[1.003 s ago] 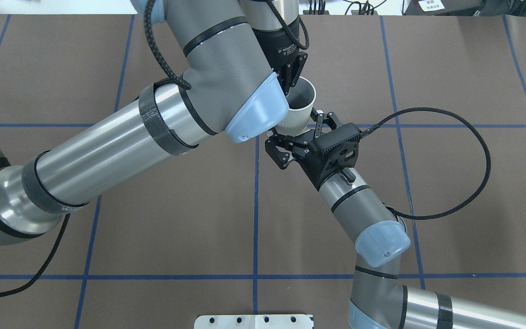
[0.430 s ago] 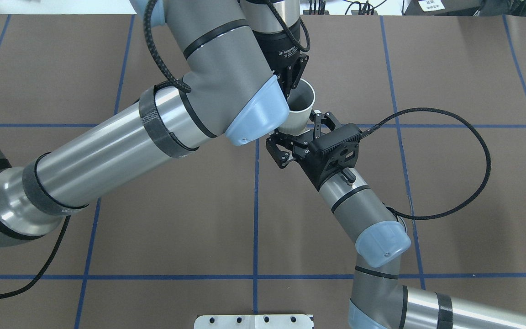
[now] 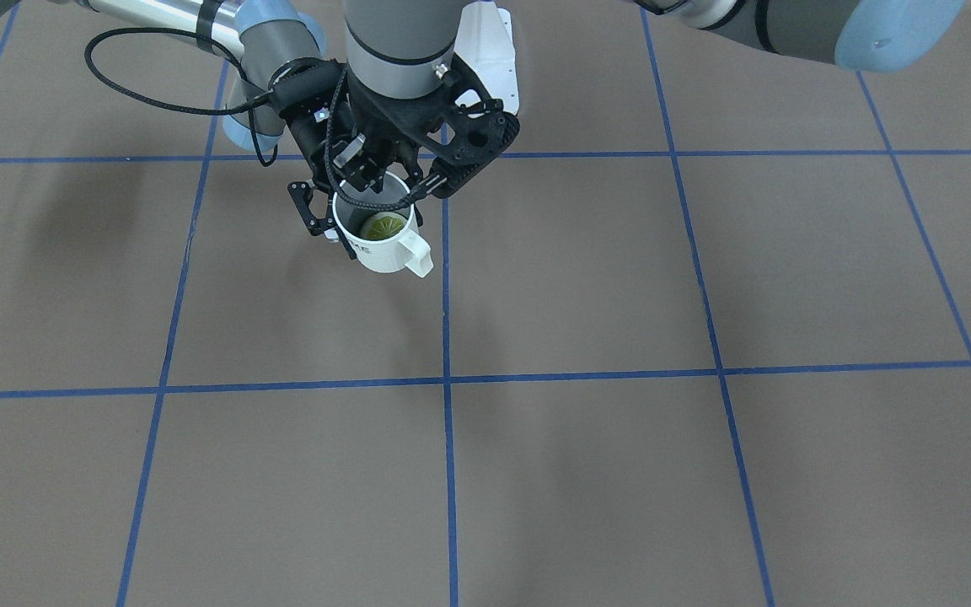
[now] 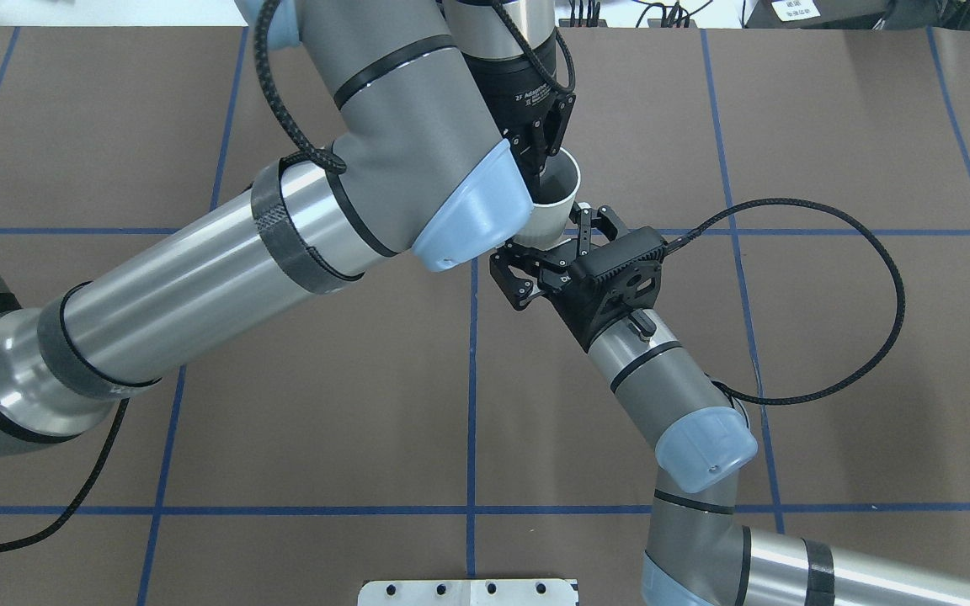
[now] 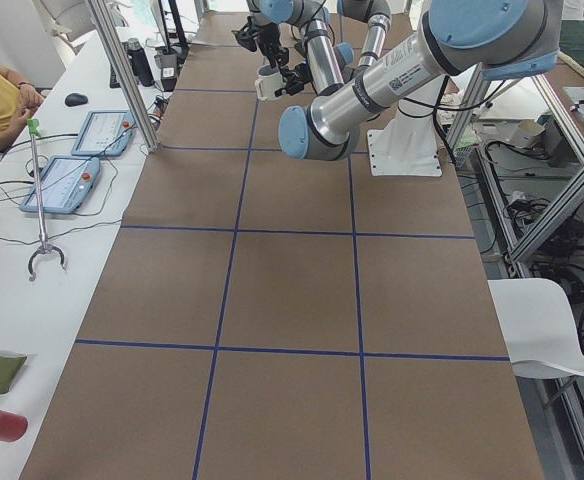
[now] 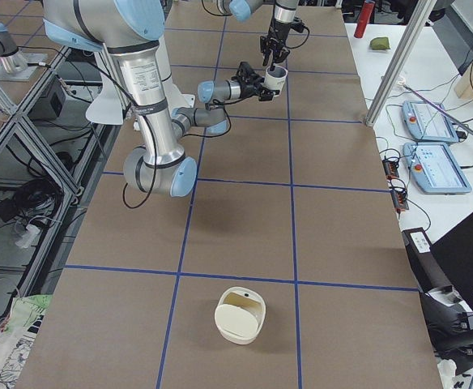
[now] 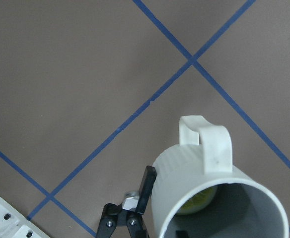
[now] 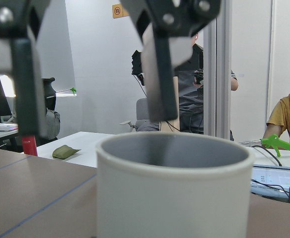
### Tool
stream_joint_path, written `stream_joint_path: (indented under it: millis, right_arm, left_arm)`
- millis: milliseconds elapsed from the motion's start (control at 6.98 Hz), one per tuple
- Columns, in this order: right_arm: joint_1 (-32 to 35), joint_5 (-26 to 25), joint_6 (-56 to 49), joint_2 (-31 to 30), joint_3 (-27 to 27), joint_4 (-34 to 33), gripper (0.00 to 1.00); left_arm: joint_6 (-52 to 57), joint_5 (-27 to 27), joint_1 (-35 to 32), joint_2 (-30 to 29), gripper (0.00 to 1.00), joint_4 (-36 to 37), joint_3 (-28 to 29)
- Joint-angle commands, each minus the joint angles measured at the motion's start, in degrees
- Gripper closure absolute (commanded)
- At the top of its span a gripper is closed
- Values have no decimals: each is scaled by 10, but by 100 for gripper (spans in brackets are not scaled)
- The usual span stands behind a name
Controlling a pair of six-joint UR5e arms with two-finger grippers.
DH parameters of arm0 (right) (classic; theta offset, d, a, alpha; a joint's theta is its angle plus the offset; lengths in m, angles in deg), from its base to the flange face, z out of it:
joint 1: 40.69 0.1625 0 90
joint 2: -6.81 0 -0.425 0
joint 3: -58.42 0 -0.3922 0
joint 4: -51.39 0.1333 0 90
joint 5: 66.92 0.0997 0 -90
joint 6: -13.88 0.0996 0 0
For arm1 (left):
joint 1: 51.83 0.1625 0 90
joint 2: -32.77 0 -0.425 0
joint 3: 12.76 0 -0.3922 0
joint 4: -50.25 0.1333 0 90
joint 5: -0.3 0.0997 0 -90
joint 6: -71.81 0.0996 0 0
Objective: Left arm hands cup to right arm to dump lemon
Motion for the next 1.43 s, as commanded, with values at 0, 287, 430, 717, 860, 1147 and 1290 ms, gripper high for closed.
stream_joint_path:
  millis: [0,287,430,717,860,1147,1290]
  right_arm:
    - [-3,2,-1,-16,-3,37,64]
    - [12,-3,-2,-64,-7,127,63]
    - [39,-3,-1,-87,-6,129,57]
    - [73,-4,7,-150,-3,161,57]
    - [100,-3,34,-175,-3,163,59]
    - [140,3,86,-253,-3,214,57]
    - [142,3,114,-290,-3,245,54]
  left_arm:
    - [3,0,-31,0,0,-1,-26]
    - [9,1,-42,12,0,-3,-23]
    - [9,1,-42,18,0,-3,-24]
    - [9,12,-38,19,0,-4,-20]
    - [9,12,-37,19,0,-4,-19]
    - [9,21,-28,28,0,-6,-18]
    - [9,32,-27,30,0,-8,-18]
